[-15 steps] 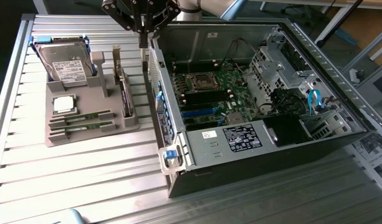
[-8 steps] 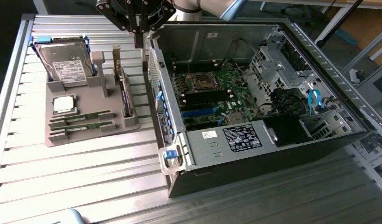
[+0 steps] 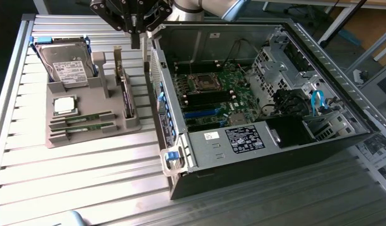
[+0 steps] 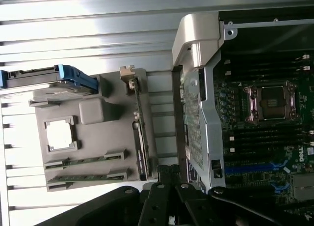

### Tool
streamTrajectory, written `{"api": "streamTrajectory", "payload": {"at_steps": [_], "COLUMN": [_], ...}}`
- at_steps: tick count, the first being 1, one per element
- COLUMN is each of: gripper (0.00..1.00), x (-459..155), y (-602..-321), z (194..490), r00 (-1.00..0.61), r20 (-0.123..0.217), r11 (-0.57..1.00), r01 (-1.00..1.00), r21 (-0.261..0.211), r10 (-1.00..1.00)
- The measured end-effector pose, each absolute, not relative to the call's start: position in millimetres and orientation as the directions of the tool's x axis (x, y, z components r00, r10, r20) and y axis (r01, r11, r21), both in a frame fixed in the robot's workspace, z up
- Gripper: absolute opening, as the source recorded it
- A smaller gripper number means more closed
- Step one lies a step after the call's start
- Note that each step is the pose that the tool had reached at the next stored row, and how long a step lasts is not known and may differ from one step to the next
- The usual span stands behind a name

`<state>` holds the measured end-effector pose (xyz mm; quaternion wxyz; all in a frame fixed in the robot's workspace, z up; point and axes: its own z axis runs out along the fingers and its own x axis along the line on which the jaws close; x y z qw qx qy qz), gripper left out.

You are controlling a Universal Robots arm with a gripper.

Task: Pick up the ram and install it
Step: 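Reach for the ram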

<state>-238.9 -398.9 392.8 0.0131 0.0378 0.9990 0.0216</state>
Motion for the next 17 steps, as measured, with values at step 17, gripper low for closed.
{"api": "streamTrajectory", "payload": {"at_steps": [17], "gripper": [0.11], "x": [-263], "y": [-399], "z": [393], "r00": [-0.997], "r20": [-0.025], "r11": [0.996], "r01": [0.075], "r21": [0.044], "r10": [0.076]}}
